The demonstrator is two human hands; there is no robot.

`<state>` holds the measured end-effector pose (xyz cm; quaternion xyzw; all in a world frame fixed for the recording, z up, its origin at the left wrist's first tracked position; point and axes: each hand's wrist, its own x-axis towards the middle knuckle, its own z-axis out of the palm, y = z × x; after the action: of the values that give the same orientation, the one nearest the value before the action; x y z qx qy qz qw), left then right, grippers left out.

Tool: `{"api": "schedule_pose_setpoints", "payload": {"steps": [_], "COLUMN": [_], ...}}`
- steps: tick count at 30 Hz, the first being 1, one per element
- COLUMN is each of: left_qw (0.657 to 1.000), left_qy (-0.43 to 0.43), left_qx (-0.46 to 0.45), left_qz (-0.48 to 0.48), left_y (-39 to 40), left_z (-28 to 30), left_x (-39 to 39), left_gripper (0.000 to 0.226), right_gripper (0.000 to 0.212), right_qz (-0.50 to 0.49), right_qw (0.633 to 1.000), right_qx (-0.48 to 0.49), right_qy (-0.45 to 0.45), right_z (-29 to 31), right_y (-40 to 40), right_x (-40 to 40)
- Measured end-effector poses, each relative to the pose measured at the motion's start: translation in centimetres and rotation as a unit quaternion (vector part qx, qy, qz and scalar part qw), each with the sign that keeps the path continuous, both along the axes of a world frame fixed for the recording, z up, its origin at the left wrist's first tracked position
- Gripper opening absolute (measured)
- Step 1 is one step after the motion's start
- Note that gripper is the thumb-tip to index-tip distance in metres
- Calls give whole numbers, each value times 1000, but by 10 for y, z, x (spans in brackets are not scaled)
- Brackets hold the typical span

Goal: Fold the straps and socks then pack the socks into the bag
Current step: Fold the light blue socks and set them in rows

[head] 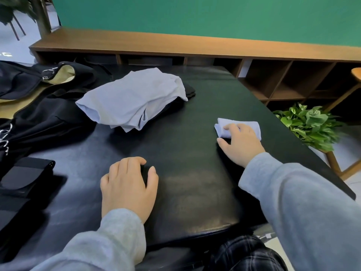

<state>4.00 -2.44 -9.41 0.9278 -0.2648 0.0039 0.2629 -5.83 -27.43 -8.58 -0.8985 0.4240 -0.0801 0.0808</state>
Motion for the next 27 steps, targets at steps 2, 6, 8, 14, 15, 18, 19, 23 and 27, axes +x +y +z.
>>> {"api": "schedule_pose_setpoints", "payload": {"steps": [2,6,8,14,15,18,19,23,27], "left_qw": [1000,1000,1000,1000,1000,1000,1000,1000,1000], "left_qy": [-1,-3,-4,-7,-6,-5,-4,-6,-6], "left_qx": [1,3,6,6,6,1,0,7,0], "left_qz": [-6,-15,-14,-12,-11,-11,-13,-18,-18], "left_y": [0,0,0,-1,0,-1,-1,-1,-1], "left_z": [0,0,-1,-3,-3,-4,-4,-5,-5], "left_x": [-1,-1,-1,0,1,1,1,2,2], "left_gripper": [27,25,25,25,25,27,27,30,29], "right_gripper": [39,32,27,35,37,18,15,41,65], "right_qz": [24,30,10,-30,-28,-19,-18,10,86], "right_qw": [999,998,996,997,998,999,999,997,992], "right_qx": [-2,-19,-72,-76,-63,-35,-14,21,28], "right_qy": [-24,-57,-46,-9,0,-8,-26,-71,-86], "right_z": [0,-7,-9,-9,-7,-3,-3,-3,-4], "right_y": [-8,-22,-28,-45,-46,-47,-46,-25,44], "right_x": [-1,0,3,9,10,12,12,13,16]}}
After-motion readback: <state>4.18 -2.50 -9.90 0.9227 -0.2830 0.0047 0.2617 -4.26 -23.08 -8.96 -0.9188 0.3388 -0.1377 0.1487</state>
